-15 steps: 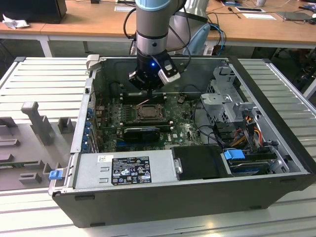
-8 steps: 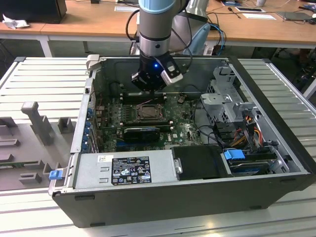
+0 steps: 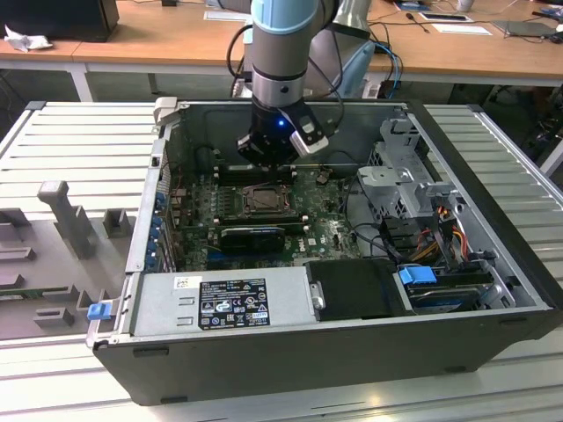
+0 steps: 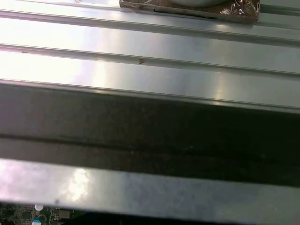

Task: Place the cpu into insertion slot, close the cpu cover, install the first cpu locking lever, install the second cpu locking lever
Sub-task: 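Install the first cpu locking lever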

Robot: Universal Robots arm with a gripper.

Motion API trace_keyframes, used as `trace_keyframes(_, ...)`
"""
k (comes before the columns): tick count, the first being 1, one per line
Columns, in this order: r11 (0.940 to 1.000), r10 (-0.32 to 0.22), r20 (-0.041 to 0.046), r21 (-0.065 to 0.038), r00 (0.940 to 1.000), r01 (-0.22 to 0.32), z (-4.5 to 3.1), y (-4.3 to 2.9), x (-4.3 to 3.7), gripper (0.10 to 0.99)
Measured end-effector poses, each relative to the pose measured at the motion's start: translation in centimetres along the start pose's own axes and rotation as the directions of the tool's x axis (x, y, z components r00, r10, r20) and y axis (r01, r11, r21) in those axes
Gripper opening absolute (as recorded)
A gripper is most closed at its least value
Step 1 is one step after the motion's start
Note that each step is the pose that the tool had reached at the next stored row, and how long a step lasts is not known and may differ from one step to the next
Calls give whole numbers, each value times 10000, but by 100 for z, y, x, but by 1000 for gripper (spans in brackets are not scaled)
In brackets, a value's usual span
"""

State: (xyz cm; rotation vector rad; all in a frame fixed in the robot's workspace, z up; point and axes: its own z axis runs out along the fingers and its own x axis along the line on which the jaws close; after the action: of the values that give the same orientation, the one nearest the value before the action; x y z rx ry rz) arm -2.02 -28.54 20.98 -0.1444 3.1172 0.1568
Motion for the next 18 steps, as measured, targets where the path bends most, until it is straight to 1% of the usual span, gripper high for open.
trace_keyframes(4,10000,-12,-2,0,10000,12,38,-4,-3,106)
trace_keyframes(10,10000,-12,-9,58,10000,12,64,-9,-6,106)
trace_keyframes(14,10000,-12,-6,57,10000,12,66,-10,-6,106)
trace_keyframes(18,10000,-12,-6,57,10000,12,26,-7,-7,106)
